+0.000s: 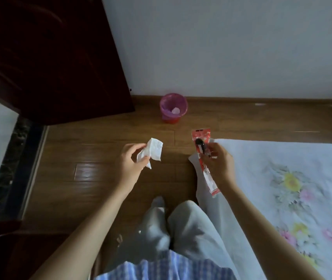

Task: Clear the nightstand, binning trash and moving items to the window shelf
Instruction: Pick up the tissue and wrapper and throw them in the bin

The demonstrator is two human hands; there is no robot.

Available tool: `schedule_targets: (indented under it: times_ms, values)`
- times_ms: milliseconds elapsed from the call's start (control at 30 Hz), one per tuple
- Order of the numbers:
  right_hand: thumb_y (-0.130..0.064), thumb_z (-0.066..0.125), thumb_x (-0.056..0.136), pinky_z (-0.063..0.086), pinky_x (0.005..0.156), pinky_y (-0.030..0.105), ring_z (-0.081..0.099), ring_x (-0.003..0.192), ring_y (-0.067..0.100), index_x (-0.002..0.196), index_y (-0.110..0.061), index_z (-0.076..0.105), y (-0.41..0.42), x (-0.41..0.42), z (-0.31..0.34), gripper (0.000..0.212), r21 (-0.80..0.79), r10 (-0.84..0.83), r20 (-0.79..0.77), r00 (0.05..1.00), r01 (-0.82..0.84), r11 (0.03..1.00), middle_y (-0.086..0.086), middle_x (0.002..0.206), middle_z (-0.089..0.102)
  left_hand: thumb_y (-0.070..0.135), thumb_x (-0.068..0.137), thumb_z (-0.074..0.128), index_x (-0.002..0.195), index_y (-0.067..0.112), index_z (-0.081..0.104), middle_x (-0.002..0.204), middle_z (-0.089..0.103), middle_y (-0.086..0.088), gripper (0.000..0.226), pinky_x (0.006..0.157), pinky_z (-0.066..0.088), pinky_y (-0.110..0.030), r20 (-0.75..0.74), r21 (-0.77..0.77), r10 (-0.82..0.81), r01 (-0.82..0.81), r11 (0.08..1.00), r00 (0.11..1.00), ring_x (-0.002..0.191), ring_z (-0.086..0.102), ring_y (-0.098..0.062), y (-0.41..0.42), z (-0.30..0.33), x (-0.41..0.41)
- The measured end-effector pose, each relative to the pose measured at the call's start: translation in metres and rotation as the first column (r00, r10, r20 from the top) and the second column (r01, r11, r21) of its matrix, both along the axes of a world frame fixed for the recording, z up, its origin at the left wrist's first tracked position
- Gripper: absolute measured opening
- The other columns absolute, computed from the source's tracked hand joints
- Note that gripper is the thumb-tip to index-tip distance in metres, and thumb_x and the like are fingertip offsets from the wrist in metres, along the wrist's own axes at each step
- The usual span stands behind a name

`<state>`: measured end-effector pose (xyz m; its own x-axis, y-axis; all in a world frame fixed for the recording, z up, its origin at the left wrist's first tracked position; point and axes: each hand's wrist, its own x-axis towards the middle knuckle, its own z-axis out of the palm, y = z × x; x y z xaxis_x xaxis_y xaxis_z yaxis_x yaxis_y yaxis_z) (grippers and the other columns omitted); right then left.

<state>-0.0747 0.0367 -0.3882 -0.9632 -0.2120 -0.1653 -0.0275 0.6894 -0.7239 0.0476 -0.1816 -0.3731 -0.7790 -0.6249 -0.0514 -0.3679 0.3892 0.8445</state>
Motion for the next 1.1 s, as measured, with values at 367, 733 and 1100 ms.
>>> schedule_targets:
  times_ms: [367,733,1100]
  values:
    - [-0.029,0.072,0.077,0.044,0.060,0.031,0.060,0.071,0.018,0.089,-0.017,0.065,-0.087,-0.186,-0.022,0.018,0.041,-0.017,0.001,1.000,0.017,0.999,0.000,0.082,0.067,0.007,0.076,0.074,0.108,0.012,0.067,0.103,0.055,0.010,0.034,0.082,0.056,-0.040,0.052,0.105,-0.055,0.050,0.993,0.997,0.096,0.054,-0.003,-0.082,-0.033,-0.193]
    - [-0.031,0.072,0.077,0.052,0.061,0.038,0.062,0.069,0.017,0.086,-0.026,0.062,-0.147,-0.353,-0.107,0.014,0.097,-0.023,0.098,0.995,0.013,0.995,-0.004,0.078,0.065,0.007,0.078,0.071,0.113,0.009,0.062,0.113,0.054,-0.004,0.036,0.071,0.044,-0.010,0.226,0.152,-0.102,0.068,0.986,0.969,0.102,0.051,-0.011,-0.141,-0.127,-0.382]
    - [-0.030,0.067,0.082,0.053,0.062,0.038,0.060,0.067,0.014,0.086,-0.020,0.060,-0.189,-0.401,-0.263,0.012,0.169,-0.256,0.185,0.949,0.226,0.959,-0.005,0.078,0.063,0.009,0.076,0.074,0.108,0.011,0.066,0.106,0.059,-0.003,0.033,0.063,0.033,-0.007,0.408,0.082,-0.294,0.286,0.955,0.864,0.092,0.053,-0.011,-0.189,-0.316,-0.506]
